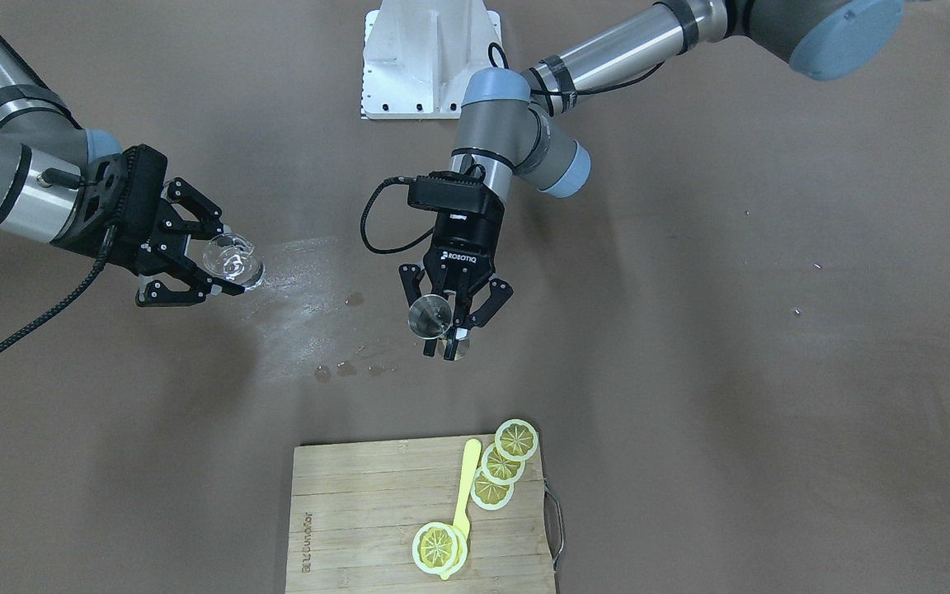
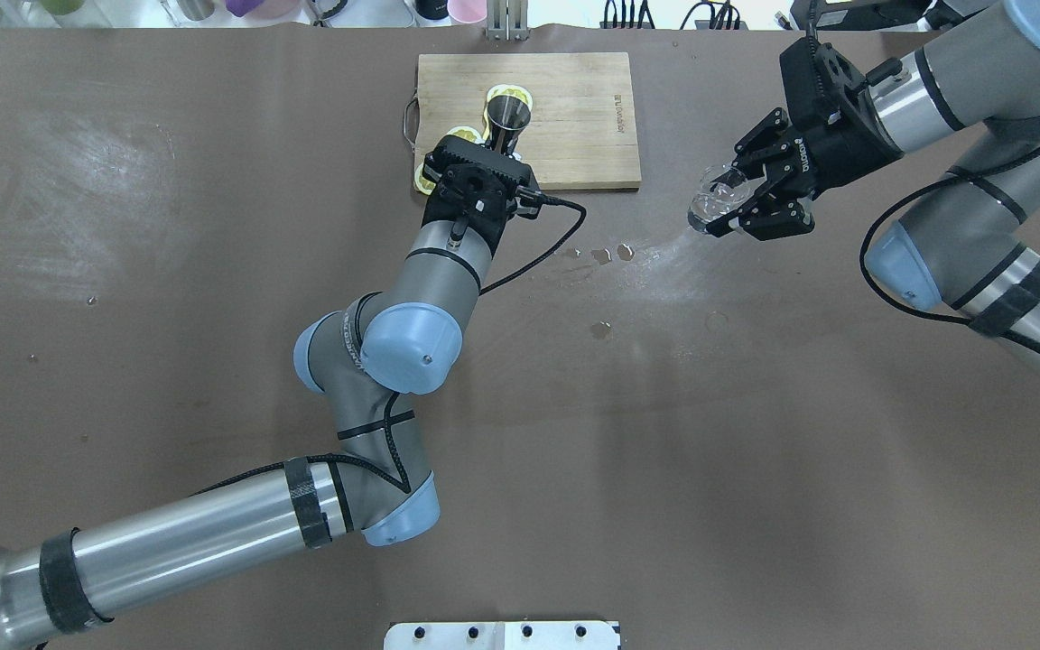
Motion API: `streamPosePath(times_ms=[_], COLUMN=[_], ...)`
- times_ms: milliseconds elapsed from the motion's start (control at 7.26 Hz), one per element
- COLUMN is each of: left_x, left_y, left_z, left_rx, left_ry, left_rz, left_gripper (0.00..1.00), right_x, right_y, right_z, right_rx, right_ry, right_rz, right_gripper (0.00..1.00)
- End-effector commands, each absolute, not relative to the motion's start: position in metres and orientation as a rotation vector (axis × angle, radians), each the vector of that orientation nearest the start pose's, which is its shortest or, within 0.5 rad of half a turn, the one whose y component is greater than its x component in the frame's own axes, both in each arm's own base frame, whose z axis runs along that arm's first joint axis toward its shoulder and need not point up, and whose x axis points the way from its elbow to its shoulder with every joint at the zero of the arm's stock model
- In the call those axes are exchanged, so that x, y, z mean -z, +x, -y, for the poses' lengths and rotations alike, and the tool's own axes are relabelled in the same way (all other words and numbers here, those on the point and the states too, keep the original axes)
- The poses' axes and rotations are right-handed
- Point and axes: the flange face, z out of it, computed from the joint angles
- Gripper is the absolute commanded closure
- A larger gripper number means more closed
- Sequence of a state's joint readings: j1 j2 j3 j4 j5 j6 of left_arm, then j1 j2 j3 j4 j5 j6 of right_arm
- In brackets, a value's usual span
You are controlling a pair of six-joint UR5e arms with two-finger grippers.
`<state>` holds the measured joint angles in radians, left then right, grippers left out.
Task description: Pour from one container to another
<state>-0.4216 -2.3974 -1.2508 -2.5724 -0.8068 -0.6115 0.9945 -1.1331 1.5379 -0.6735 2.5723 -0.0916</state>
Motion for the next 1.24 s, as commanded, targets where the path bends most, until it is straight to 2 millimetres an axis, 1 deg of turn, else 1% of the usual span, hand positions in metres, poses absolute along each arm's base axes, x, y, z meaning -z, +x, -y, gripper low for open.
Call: streamPosePath(times_ms=[0,138,275,413,551,689,826,964,1102], left_x=[-0.166,-0.169,-0.161,-0.160,-0.159,-0.158,-0.158,-0.158,-0.157], left_y=[0.597,0.598,0.601,0.605,0.604,0.604,0.604,0.603,0.603], left_z=[0.475,0.476,0.477,0.478,0.478,0.478,0.478,0.478,0.478], left_rx=[0.263,0.268,0.251,0.234,0.237,0.239,0.240,0.243,0.244], left_ry=[1.318,1.312,1.298,1.285,1.284,1.285,1.286,1.288,1.287], left_rz=[-0.696,-0.693,-0.661,-0.626,-0.629,-0.632,-0.633,-0.638,-0.642], left_gripper=[1.00,1.00,1.00,1.00,1.00,1.00,1.00,1.00,1.00], right_x=[-0.286,-0.274,-0.261,-0.253,-0.243,-0.231,-0.212,-0.197,-0.182], right_y=[-0.294,-0.284,-0.278,-0.276,-0.275,-0.278,-0.282,-0.286,-0.297], right_z=[0.558,0.568,0.580,0.588,0.597,0.603,0.608,0.614,0.619], right_rx=[1.159,1.136,1.120,1.138,1.189,1.239,1.299,1.336,1.397], right_ry=[0.953,0.947,0.933,0.938,0.954,0.967,0.986,0.992,0.999], right_rz=[1.163,1.150,1.133,1.104,1.065,1.031,1.000,0.963,0.914], right_gripper=[1.00,1.00,1.00,1.00,1.00,1.00,1.00,1.00,1.00])
